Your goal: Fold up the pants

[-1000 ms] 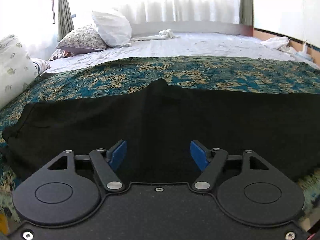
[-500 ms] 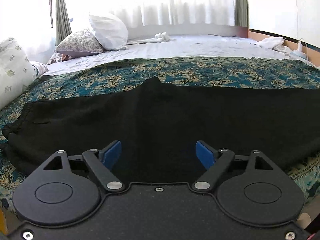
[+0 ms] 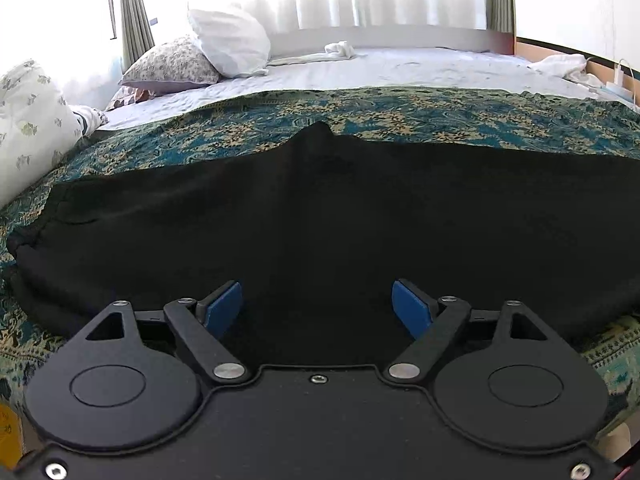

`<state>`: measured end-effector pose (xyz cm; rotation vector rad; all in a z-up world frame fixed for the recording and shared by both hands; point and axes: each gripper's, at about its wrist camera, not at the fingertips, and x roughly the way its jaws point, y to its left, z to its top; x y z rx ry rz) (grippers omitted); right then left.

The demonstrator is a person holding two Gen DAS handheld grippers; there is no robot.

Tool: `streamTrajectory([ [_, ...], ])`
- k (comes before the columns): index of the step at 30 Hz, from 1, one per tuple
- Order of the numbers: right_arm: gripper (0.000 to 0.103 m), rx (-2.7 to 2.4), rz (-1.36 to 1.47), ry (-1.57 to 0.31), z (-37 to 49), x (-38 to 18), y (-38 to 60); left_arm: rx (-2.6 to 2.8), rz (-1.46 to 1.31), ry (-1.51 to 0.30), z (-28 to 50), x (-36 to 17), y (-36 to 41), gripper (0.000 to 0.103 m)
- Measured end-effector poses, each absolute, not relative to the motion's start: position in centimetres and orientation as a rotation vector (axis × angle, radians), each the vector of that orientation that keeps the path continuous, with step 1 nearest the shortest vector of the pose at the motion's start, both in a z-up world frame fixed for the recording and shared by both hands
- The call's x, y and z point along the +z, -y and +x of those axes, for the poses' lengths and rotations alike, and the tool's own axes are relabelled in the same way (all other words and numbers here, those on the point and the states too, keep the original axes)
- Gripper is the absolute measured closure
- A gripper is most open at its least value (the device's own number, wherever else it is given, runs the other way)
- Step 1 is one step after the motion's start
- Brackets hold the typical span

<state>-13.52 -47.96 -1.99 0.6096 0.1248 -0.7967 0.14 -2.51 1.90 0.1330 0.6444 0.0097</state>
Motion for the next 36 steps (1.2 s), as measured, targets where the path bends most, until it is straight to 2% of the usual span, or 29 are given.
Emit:
streamTrajectory([
  [6,0.015,-0.747,0.615,-0.081,-13.5,-1.6,47.7,0.020,0.099,-0.648,0.4,1.5,1.8,0.016],
  [17,0.017,-0.671,0.702,-0.119,-12.0,-1.8,50.3,0.008,0.081,-0.628,0.2,0.9,1.1,0.011],
  [19,0.022,-0.620,0.727,-0.153,-11.6,-1.7,51.9,0.006,0.078,-0.621,0.2,0.8,1.0,0.010],
  [23,0.042,-0.558,0.770,-0.248,-10.9,-1.3,54.3,0.004,0.074,-0.599,-0.2,0.5,0.9,0.010],
  [25,0.058,-0.562,0.812,-0.287,-10.6,-1.3,55.5,0.004,0.073,-0.588,-0.4,0.3,1.0,0.010],
  [27,0.092,-0.596,0.830,-0.328,-10.2,-1.1,56.2,0.004,0.072,-0.583,-0.5,0.3,1.0,0.010],
  [31,0.094,-0.621,0.786,-0.365,-8.7,1.3,55.2,-0.005,0.066,-0.571,-0.8,0.1,0.7,0.010],
  [36,0.095,-0.394,0.588,-0.400,-1.8,7.2,46.5,-0.022,0.056,-0.548,-1.5,-0.1,0.4,0.010],
])
